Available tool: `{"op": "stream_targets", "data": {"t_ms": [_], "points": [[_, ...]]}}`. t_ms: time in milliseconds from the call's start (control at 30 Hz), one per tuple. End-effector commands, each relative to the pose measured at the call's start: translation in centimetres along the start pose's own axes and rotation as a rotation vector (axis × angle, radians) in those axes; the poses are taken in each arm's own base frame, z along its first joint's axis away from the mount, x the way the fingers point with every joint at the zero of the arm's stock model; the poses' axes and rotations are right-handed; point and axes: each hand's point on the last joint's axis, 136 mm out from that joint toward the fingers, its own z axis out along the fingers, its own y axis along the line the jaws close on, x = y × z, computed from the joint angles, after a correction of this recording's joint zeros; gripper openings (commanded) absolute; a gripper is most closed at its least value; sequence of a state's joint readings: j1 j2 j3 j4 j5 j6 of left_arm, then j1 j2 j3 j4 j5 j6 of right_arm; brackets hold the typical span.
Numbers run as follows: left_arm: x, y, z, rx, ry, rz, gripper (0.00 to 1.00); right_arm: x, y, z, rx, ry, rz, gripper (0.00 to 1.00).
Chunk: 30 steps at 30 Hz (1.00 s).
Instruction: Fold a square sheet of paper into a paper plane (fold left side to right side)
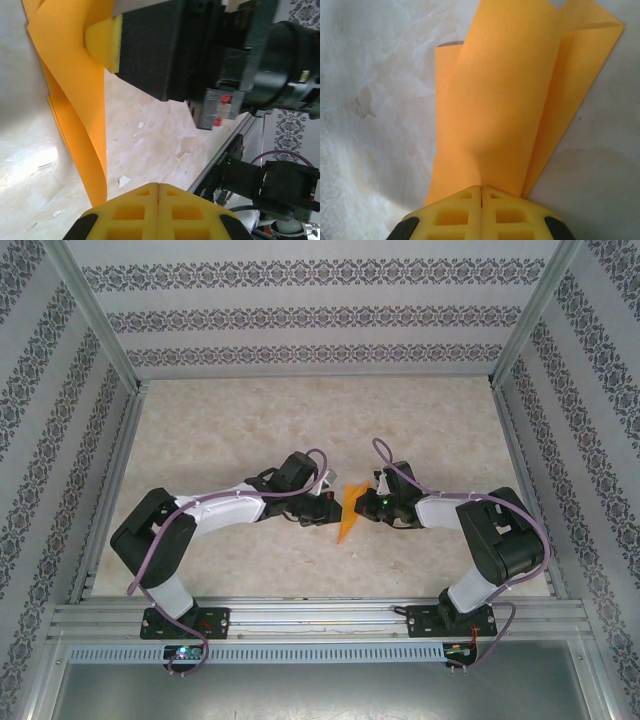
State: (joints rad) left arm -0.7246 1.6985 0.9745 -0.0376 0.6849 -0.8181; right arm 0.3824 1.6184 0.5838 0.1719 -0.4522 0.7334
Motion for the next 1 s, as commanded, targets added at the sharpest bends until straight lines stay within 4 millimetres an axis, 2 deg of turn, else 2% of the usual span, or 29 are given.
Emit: {"op": "stream_targets", "data": {"t_ms": [0, 333, 567, 967], "points": [[-0.1, -1.3, 0.8, 0.048, 0.006, 0.009, 0.03, 5.7, -6.6, 0.6, 0.232, 0.161, 0.082, 0.0], [0.2, -1.3, 3.2, 0.067, 0.053, 0.002, 0.03, 5.8, -6.6, 0.6, 0.236, 0.166, 0.076, 0.0], [-0.2, 0.2, 4.2, 0.017, 0.042, -0.006, 0.01, 6.0, -6.7, 0.6, 0.238, 0.168, 0.072, 0.0], [0.4, 2.3, 5.1, -0.032, 0.054, -0.035, 0.01, 6.1, -6.8, 0.7, 0.243, 0.171, 0.069, 0.0]]}}
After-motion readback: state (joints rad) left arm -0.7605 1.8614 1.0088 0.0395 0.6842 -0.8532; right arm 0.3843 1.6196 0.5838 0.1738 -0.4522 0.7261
